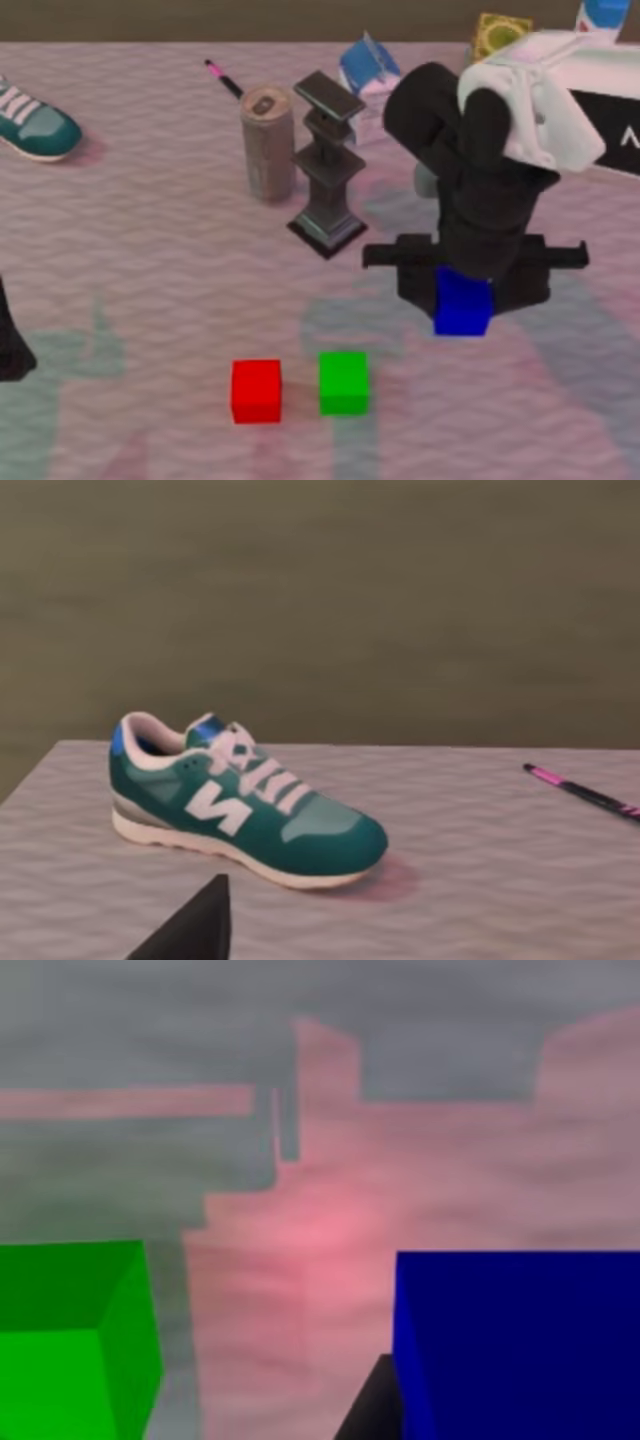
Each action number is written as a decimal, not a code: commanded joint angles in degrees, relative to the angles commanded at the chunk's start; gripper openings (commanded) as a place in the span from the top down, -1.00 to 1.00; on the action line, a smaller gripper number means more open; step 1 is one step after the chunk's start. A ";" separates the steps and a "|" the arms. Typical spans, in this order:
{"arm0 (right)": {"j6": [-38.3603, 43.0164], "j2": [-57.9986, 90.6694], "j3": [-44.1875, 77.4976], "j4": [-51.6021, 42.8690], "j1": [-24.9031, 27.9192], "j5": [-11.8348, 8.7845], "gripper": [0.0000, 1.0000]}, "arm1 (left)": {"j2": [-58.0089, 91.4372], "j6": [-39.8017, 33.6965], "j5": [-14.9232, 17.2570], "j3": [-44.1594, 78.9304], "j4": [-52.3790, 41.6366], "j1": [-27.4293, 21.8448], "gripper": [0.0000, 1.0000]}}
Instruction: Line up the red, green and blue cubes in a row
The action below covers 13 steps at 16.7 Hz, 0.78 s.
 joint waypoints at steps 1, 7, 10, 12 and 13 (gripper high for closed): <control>1.20 -2.24 -2.47 0.11 1.70 -0.02 1.00 | 0.00 0.00 0.00 0.00 0.00 0.00 -1.00; 3.87 -6.64 -6.89 0.35 5.52 -0.05 1.00 | 0.00 0.00 0.00 0.00 0.00 0.00 -1.00; 3.83 -6.11 -7.48 1.30 5.27 -0.09 1.00 | 0.00 0.00 0.00 0.00 0.00 0.00 -1.00; 3.91 -4.98 -9.55 4.58 5.23 -0.06 1.00 | 0.00 0.00 0.00 0.00 0.00 0.00 -1.00; 3.97 -4.17 -10.86 6.88 5.26 -0.05 1.00 | 0.00 0.00 0.00 0.00 0.00 0.00 -1.00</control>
